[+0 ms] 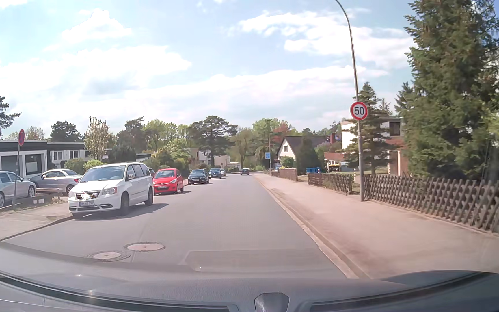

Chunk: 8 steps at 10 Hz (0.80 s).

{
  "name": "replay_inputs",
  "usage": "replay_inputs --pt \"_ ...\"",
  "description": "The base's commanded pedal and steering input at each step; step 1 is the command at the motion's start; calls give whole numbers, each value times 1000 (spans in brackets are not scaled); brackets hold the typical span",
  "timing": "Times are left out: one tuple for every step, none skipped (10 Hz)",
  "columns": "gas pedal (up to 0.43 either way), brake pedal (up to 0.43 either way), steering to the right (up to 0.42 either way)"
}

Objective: Follow the waypoints while adhering to traffic rules and regulations

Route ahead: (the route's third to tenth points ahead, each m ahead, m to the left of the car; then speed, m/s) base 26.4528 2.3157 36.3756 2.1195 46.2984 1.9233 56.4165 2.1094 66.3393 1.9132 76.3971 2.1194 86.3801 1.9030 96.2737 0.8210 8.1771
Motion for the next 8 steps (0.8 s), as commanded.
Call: replay_inputs --pt "98 0 -10" --pt "98 0 -9" --pt "110 0 -9" --pt "118 0 -9" --pt "118 0 -9" --pt "118 0 -8" --pt "118 0 -8" --pt "110 0 -8"
